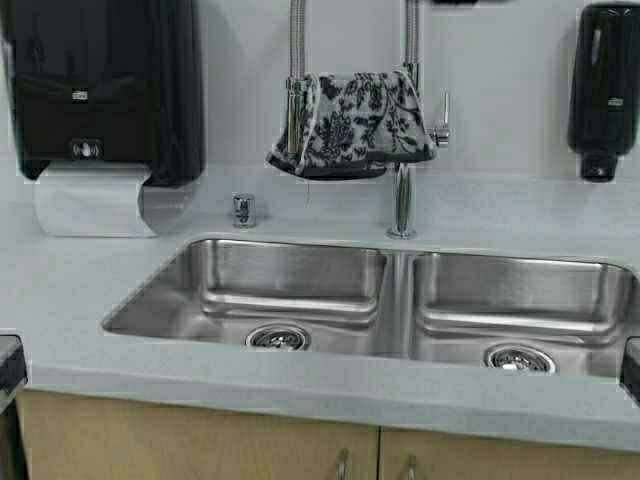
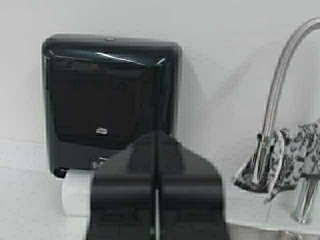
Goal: Get the cloth and wipe up the spill under the wine glass
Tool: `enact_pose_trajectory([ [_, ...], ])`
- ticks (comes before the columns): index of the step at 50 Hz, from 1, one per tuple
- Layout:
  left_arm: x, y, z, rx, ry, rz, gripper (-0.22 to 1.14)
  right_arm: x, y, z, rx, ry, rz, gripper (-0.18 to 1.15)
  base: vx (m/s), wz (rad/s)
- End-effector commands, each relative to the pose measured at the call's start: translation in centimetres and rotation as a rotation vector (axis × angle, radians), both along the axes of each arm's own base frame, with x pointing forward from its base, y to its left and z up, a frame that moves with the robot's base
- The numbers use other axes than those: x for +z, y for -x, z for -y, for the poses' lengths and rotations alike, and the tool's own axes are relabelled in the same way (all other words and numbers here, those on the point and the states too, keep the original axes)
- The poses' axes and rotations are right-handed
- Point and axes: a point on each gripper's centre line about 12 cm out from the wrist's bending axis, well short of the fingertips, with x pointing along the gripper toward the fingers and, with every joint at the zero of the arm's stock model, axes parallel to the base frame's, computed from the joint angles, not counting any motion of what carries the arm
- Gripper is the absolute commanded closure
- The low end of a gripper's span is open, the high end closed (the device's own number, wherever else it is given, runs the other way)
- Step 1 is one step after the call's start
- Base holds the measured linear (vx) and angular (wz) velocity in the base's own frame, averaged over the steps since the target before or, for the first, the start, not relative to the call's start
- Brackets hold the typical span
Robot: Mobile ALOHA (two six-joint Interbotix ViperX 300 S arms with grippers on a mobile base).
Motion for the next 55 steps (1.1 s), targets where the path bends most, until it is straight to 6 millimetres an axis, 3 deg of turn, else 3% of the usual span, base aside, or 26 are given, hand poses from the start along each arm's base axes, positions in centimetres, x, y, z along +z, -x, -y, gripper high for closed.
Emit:
enact_pose_trajectory([
  [1, 0.4, 0.1, 0.0, 0.000, -0.001, 0.014, 0.89, -2.0, -1.1, -2.1, 0.044, -0.001, 0.018, 0.90, 0.20, 0.02],
  [14, 0.3, 0.1, 0.0, 0.000, 0.000, 0.014, 0.89, -6.7, -2.6, -3.5, 0.063, 0.018, -0.023, 0.77, 0.18, 0.03],
  [28, 0.4, 0.1, 0.0, 0.000, 0.000, 0.015, 0.89, -11.2, -3.5, -4.1, 0.055, -0.010, -0.104, 0.37, 0.15, 0.08],
  [41, 0.4, 0.2, 0.0, 0.000, 0.002, 0.017, 0.89, -13.6, -4.6, -4.7, 0.040, -0.113, -0.129, 0.02, 0.12, 0.06],
  [55, 0.4, 0.3, 0.0, 0.000, 0.002, 0.023, 0.89, -14.3, -6.7, -5.6, 0.021, -0.161, -0.076, -0.02, 0.11, 0.05],
])
